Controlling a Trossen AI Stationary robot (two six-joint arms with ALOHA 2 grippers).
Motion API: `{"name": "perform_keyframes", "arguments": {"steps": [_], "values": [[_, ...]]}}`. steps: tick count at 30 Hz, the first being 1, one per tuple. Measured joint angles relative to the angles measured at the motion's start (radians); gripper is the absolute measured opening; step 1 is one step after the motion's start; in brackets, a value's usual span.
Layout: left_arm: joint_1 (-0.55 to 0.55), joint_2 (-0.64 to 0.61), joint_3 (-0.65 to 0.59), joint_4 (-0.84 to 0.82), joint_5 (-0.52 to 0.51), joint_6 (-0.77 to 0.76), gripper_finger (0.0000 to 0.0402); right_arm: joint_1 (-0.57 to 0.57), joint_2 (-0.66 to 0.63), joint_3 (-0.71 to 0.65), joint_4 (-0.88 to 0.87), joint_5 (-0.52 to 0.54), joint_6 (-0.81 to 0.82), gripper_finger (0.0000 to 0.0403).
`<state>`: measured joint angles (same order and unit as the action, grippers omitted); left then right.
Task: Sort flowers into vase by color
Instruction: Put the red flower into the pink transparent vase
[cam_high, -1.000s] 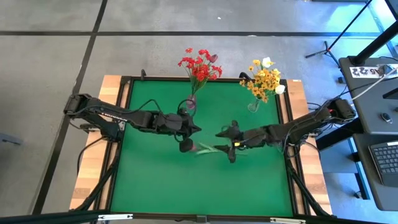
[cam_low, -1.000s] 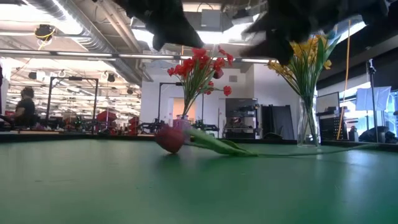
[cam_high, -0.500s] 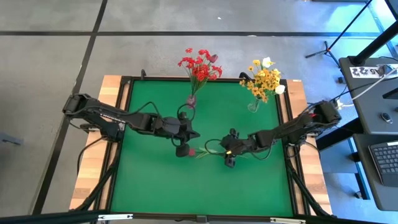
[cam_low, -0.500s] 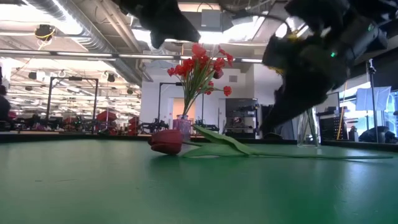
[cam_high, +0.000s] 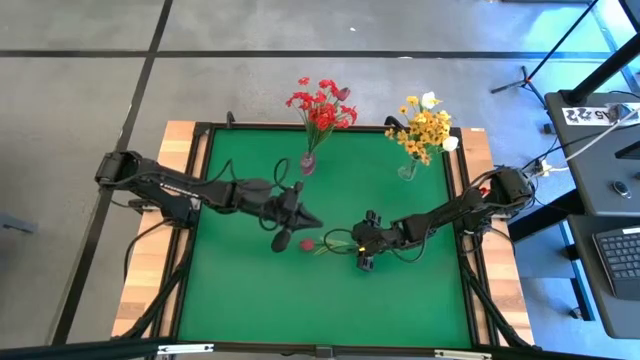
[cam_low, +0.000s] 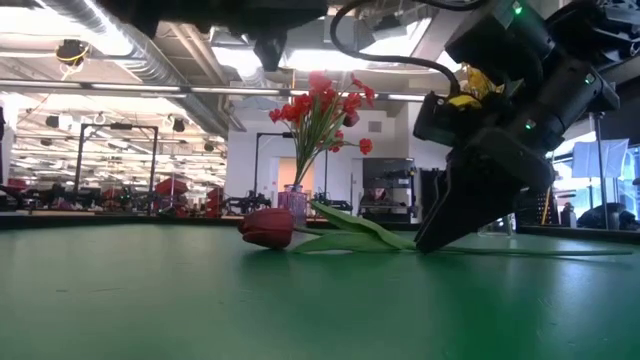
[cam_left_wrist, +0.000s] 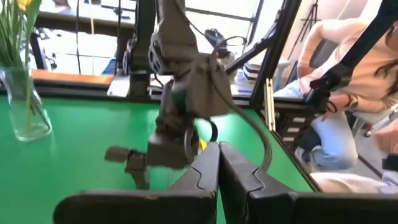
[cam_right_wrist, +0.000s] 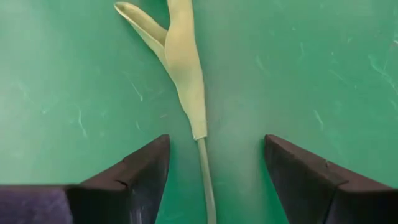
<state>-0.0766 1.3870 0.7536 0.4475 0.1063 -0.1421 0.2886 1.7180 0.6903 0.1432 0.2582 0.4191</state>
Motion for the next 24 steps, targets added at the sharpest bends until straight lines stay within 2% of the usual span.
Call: {"name": "perform_keyframes", "arguments": {"steps": [3, 6, 18, 24], "values": [[-0.007, -0.004, -0.028, 0.016, -0.001, -0.013, 0.0000, 0.000, 0.000, 0.000, -0.004, 0.000, 0.001, 0.0242], [-0.010, -0.004, -0.041, 0.017, -0.021, -0.036, 0.0000, -0.001, 0.000, 0.000, -0.010, 0.001, 0.002, 0.0207], [-0.004, -0.004, -0.044, 0.015, -0.026, -0.085, 0.0000, -0.002, 0.001, 0.000, -0.016, -0.014, 0.003, 0.0014], [-0.018, -0.073, -0.017, -0.034, -0.047, -0.086, 0.0000, 0.000, -0.005, 0.000, -0.027, 0.034, 0.048, 0.0019]]}}
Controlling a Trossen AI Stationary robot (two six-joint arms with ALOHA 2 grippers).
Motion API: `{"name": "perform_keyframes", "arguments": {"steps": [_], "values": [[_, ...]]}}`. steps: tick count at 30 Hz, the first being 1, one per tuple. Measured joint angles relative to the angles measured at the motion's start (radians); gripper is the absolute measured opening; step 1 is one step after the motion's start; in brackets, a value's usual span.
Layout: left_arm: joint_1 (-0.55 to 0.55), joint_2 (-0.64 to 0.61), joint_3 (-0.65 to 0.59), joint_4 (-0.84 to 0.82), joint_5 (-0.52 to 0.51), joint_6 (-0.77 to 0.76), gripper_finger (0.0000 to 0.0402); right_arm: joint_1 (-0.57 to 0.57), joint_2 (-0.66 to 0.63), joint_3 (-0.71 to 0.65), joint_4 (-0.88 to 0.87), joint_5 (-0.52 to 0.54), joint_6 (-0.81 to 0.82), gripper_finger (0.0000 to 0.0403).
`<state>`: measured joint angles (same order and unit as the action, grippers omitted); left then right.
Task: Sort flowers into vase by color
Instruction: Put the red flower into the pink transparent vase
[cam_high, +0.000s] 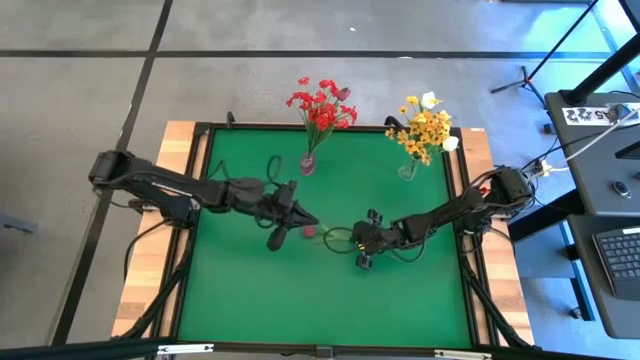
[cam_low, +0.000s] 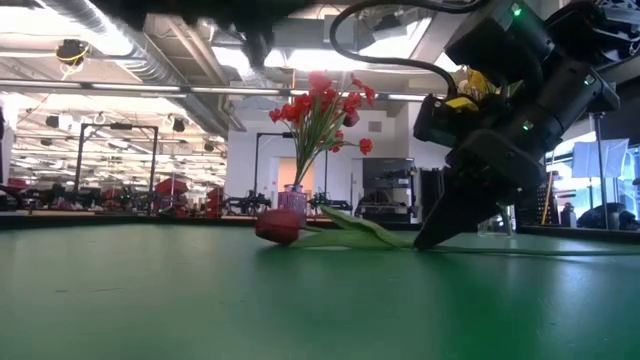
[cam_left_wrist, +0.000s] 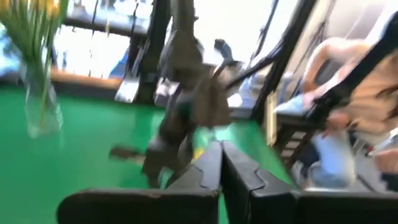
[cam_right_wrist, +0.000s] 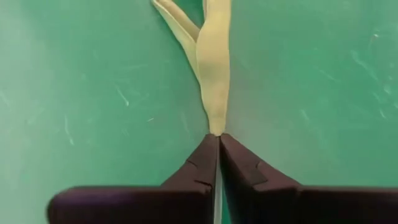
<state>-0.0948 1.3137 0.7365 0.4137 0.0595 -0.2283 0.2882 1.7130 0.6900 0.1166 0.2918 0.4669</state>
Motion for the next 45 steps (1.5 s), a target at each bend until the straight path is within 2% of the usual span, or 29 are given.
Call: {"name": "perform_keyframes", "arguments": {"steps": [6, 10, 14, 24, 31, 39, 45], "values": [[-0.047, -0.161, 0.046, -0.158, -0.057, 0.072, 0.0005, 0.000, -0.079, -0.005, 0.016, 0.057, 0.013, 0.0007], [-0.082, -0.247, 0.050, -0.234, -0.169, 0.107, 0.0031, 0.000, -0.158, -0.003, 0.060, 0.081, 0.002, 0.0003], [-0.098, -0.284, 0.051, -0.318, -0.242, 0.108, 0.0065, 0.000, -0.233, -0.003, 0.107, 0.118, -0.003, 0.0003], [-0.130, -0.362, 0.051, -0.354, -0.382, 0.131, 0.0130, 0.000, -0.335, -0.003, 0.212, 0.158, -0.064, 0.0001], [-0.130, -0.357, 0.051, -0.397, -0.383, 0.100, 0.0139, 0.000, -0.339, -0.002, 0.347, 0.149, -0.113, 0.0001], [-0.171, -0.393, 0.050, -0.423, -0.394, 0.107, 0.0139, 0.000, -0.339, -0.002, 0.365, 0.136, -0.132, 0.0001], [-0.196, -0.474, 0.050, -0.451, -0.478, 0.132, 0.0139, 0.000, -0.339, -0.002, 0.364, 0.135, -0.132, 0.0001]]}}
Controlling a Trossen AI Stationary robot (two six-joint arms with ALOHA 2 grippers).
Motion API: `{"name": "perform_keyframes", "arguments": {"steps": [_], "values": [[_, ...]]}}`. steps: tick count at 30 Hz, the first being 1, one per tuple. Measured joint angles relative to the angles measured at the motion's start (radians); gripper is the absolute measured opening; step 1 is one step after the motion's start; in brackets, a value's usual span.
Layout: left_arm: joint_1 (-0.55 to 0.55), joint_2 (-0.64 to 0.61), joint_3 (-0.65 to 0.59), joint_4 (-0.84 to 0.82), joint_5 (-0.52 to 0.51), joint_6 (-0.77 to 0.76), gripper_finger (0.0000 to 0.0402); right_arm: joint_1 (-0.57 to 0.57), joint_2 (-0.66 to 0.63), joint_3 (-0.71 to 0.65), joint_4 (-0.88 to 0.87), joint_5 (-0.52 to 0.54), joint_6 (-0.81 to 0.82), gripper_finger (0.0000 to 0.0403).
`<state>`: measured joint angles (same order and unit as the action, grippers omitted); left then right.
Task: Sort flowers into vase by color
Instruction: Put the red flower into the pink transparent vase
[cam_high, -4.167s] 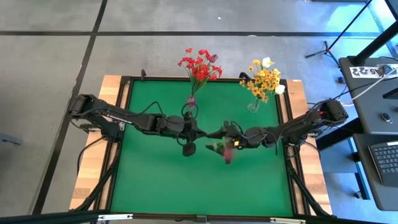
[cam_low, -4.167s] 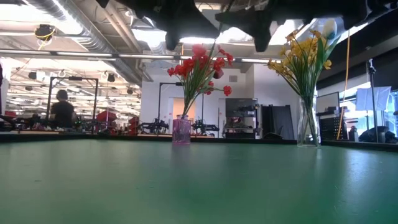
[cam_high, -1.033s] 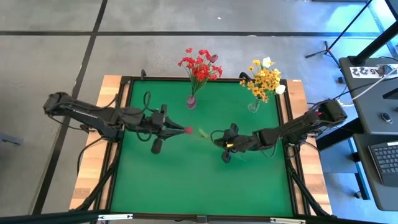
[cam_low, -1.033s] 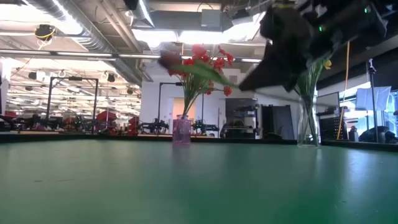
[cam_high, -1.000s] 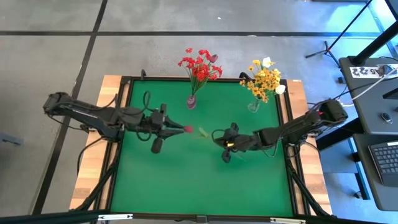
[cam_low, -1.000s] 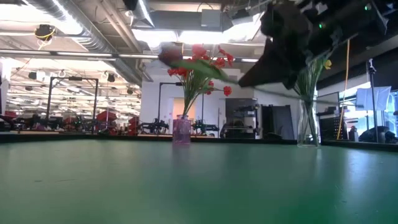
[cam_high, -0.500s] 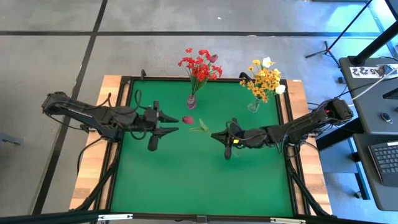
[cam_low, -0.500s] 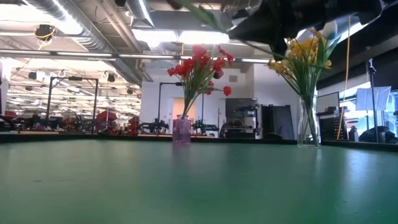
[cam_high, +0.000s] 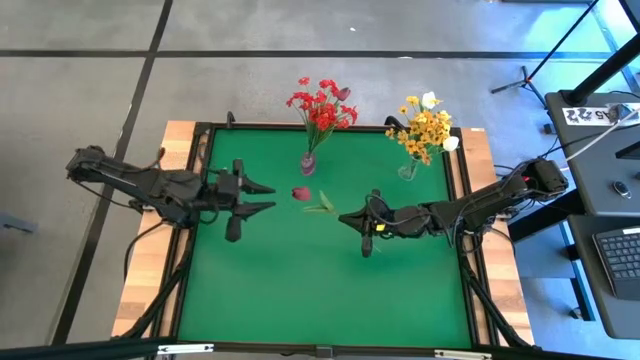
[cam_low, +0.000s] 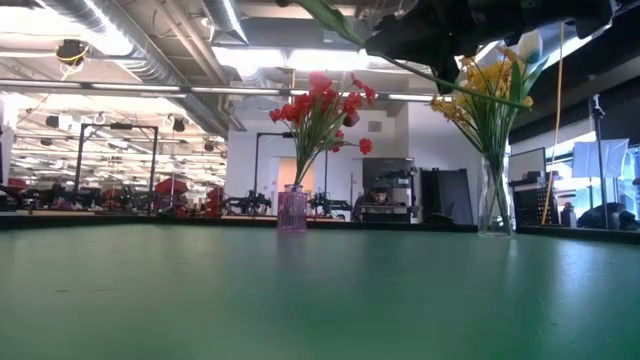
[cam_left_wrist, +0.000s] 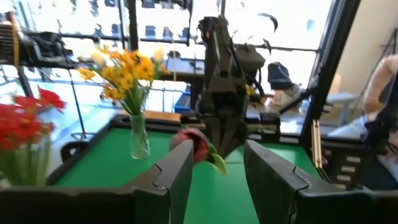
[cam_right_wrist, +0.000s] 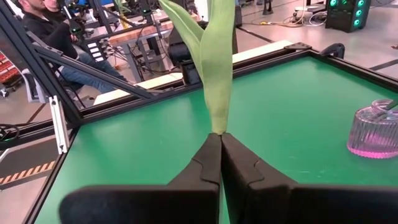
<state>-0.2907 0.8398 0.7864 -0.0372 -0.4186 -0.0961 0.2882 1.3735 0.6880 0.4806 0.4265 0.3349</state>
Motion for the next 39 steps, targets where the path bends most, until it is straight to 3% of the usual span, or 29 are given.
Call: {"name": "perform_keyframes", "arguments": {"steps": [5, 12, 15, 21, 27, 34, 39], "values": [[-0.001, -0.082, 0.000, -0.066, -0.020, -0.027, 0.0139, 0.000, 0.000, 0.000, 0.000, -0.008, 0.001, 0.0001], [0.001, -0.070, -0.028, -0.157, -0.020, -0.081, 0.0139, 0.000, 0.000, 0.000, 0.065, -0.020, -0.016, 0.0001], [0.005, -0.030, -0.093, -0.056, -0.018, -0.109, 0.0139, 0.000, 0.000, 0.000, 0.092, -0.027, -0.027, 0.0001], [0.012, 0.122, -0.228, 0.332, 0.049, -0.080, 0.0139, -0.001, 0.000, 0.000, 0.132, -0.027, -0.035, 0.0001], [0.052, 0.308, -0.244, 0.615, 0.105, -0.074, 0.0140, -0.001, 0.000, 0.001, 0.138, -0.027, -0.040, 0.0001], [0.138, 0.495, -0.161, 0.691, 0.259, -0.155, 0.0159, -0.001, 0.000, 0.001, 0.158, -0.027, -0.052, 0.0001], [0.151, 0.598, -0.081, 0.704, 0.290, -0.159, 0.0177, -0.001, 0.000, 0.001, 0.159, -0.054, -0.052, 0.0001]]}}
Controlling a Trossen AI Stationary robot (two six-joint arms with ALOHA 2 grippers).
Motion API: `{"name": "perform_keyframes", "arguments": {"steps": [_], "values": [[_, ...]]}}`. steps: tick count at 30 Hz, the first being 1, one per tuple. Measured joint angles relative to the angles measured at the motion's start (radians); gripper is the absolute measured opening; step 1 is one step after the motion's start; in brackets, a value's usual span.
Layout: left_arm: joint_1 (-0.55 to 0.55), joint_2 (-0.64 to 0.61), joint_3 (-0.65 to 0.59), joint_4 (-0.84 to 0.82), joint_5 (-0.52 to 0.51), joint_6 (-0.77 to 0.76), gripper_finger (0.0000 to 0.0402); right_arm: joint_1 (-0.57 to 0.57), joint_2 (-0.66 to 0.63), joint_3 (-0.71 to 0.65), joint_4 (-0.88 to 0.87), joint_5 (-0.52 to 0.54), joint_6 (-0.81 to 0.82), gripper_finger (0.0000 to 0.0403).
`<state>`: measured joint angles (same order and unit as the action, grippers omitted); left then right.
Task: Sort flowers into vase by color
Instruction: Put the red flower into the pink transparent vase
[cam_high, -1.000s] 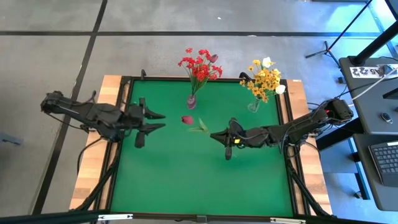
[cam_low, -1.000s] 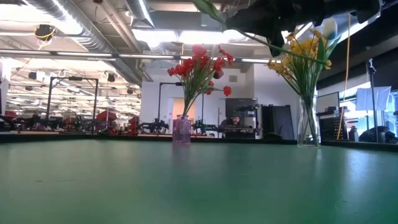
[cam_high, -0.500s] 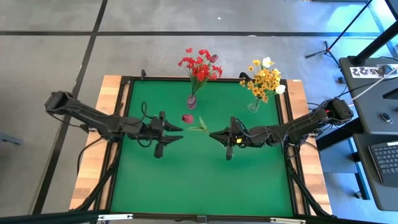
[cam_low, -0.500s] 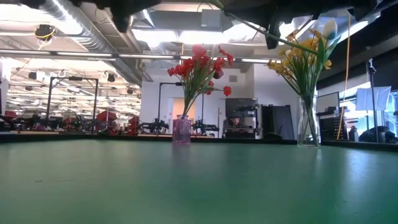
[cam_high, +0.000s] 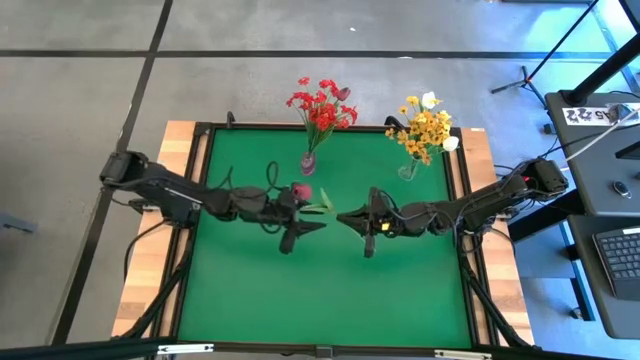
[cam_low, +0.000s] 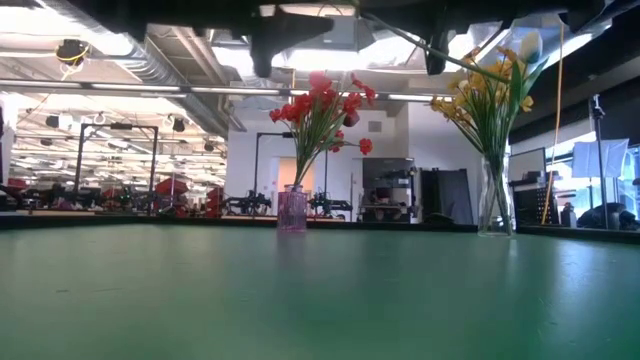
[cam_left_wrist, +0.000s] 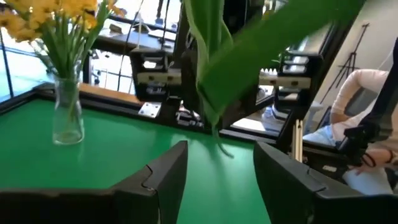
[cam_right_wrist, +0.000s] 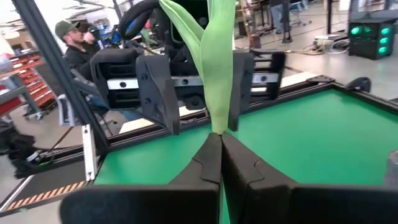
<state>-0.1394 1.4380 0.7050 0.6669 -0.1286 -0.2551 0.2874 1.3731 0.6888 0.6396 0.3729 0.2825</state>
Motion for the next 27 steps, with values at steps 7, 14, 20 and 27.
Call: {"name": "perform_keyframes", "arguments": {"steps": [7, 14, 20, 27], "values": [[0.000, 0.078, 0.084, 0.047, 0.000, 0.020, 0.0184, 0.000, 0.000, 0.000, -0.013, -0.010, 0.000, 0.0001], [0.000, 0.079, 0.089, 0.048, -0.041, 0.021, 0.0184, 0.000, 0.000, 0.000, -0.021, -0.018, 0.003, 0.0001], [0.000, 0.079, 0.089, 0.046, -0.107, 0.022, 0.0169, 0.000, 0.000, 0.000, -0.020, -0.018, 0.004, 0.0001], [0.000, 0.079, 0.089, 0.046, -0.120, 0.021, 0.0125, 0.000, 0.000, 0.000, -0.020, -0.015, 0.004, 0.0001]]}}
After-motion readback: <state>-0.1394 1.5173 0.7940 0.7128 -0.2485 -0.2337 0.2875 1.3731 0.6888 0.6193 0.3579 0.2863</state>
